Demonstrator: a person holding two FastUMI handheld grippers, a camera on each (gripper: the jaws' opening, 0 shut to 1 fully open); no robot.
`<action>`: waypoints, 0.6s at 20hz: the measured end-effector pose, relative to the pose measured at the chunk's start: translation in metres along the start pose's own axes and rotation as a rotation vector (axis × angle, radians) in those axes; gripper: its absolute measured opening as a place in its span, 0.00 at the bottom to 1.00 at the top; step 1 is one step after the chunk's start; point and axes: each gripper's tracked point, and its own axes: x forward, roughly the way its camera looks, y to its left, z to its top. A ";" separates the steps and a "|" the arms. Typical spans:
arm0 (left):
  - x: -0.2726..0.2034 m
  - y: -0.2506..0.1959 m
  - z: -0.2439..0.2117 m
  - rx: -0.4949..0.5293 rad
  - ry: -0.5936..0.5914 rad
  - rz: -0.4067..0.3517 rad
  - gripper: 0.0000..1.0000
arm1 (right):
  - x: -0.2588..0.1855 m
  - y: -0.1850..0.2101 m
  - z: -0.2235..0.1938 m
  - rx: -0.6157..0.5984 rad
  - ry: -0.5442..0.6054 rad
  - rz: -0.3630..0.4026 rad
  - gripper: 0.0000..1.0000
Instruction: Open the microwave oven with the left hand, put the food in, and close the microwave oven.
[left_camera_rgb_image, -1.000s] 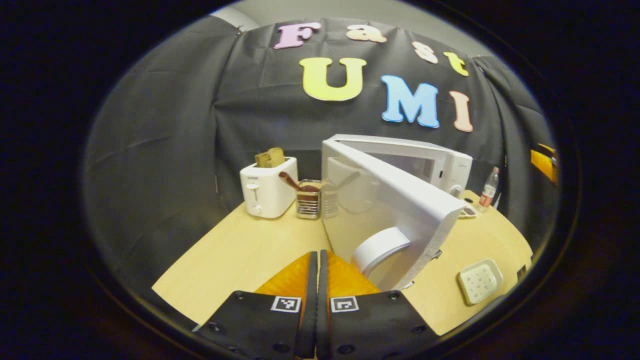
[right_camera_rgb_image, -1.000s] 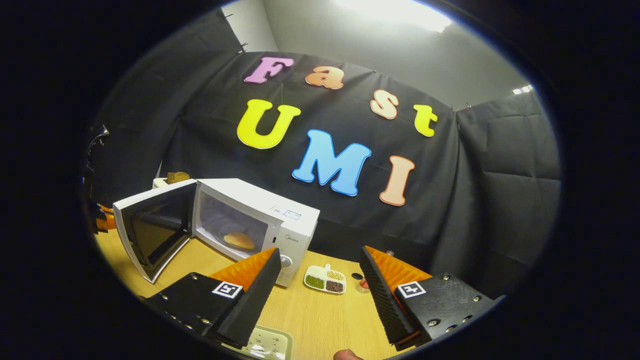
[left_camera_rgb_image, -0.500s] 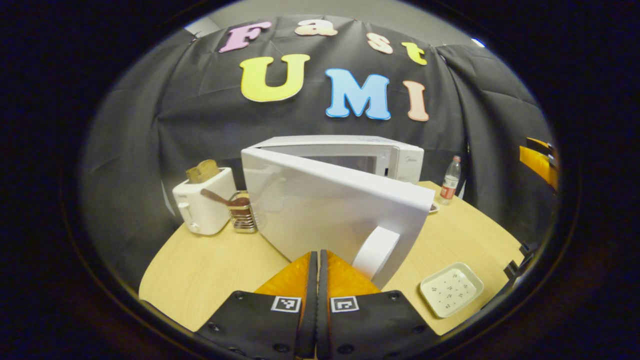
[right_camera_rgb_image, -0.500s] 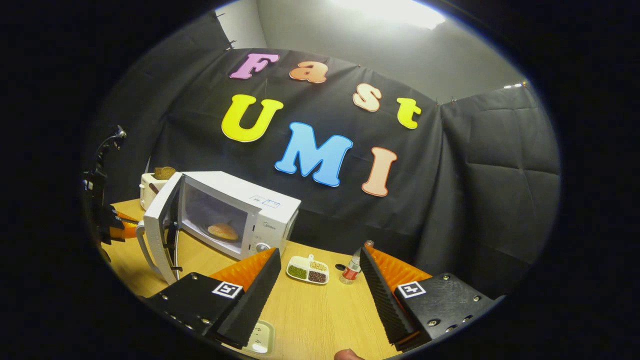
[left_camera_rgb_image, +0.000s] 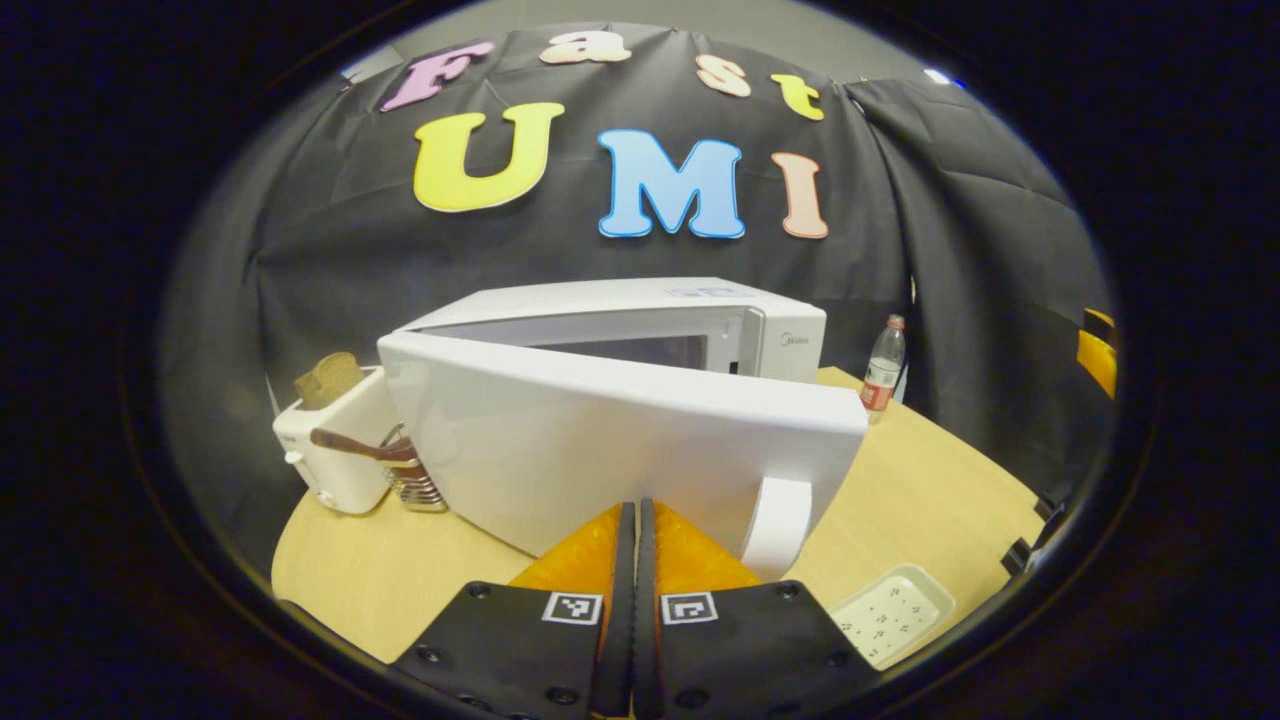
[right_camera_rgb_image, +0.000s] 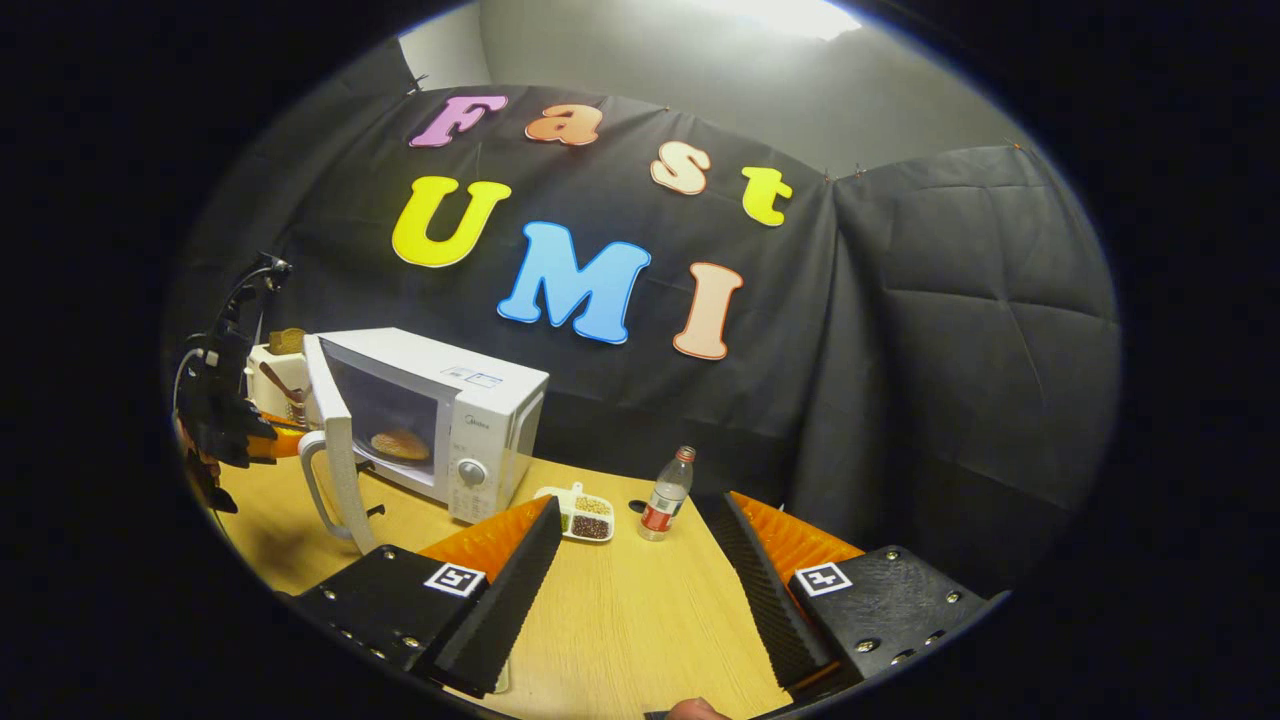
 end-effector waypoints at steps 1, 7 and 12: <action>0.008 -0.003 0.005 0.002 -0.003 -0.003 0.08 | 0.001 -0.006 -0.002 -0.002 0.006 -0.010 0.97; 0.051 -0.018 0.027 -0.030 -0.006 -0.013 0.08 | 0.001 -0.033 -0.014 0.014 0.039 -0.061 0.97; 0.081 -0.025 0.044 -0.040 -0.005 -0.012 0.08 | 0.001 -0.047 -0.024 0.035 0.063 -0.085 0.97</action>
